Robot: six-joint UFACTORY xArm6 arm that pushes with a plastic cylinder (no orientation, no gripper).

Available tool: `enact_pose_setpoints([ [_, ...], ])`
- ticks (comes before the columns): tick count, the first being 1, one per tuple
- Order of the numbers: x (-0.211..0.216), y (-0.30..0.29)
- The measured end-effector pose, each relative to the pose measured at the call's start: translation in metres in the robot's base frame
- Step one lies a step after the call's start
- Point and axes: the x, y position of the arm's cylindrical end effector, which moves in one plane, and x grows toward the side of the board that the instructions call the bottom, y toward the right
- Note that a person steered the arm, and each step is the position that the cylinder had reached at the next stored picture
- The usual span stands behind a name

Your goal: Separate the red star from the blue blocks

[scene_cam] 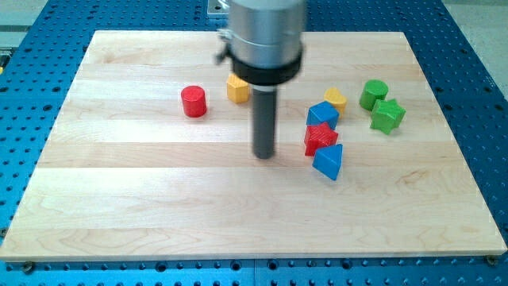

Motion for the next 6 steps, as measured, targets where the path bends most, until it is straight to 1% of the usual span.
enact_pose_setpoints([
  [1,-0.015,0.031],
  [2,-0.014,0.065],
  [3,0.015,0.065],
  [4,0.006,0.106],
  [5,-0.011,0.127],
  [6,-0.020,0.127],
])
